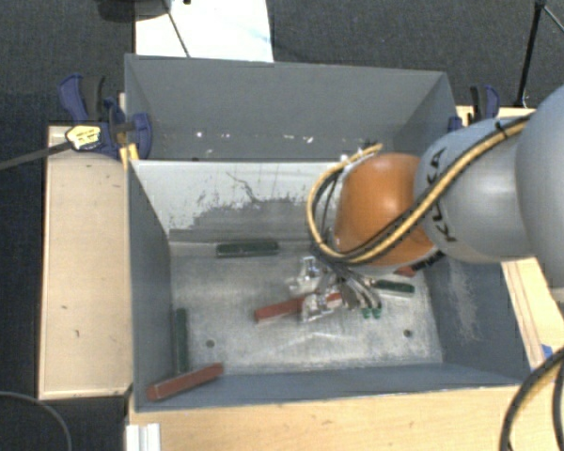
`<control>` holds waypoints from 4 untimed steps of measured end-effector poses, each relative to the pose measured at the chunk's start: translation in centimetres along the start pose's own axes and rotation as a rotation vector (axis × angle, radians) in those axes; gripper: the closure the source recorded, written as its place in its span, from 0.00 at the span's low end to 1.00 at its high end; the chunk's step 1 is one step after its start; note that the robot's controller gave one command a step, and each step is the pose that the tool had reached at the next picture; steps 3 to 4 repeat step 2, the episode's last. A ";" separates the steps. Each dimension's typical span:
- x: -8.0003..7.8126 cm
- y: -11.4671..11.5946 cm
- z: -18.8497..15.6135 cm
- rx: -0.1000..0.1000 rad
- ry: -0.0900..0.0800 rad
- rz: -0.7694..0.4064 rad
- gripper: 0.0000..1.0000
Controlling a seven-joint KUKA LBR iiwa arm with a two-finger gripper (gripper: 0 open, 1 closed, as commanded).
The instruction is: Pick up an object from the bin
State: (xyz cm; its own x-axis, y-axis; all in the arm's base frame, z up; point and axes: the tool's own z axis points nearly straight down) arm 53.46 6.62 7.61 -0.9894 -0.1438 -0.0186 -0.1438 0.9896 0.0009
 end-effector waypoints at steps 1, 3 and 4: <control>0.0 0.0 0.0 0.000 0.000 0.002 1.00; -0.2 -1.0 -15.0 0.001 0.014 -0.011 1.00; -0.2 -1.0 -15.0 0.001 0.014 -0.011 1.00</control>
Offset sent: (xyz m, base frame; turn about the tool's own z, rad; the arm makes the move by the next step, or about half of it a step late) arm -0.0001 -0.0104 0.1487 -0.0171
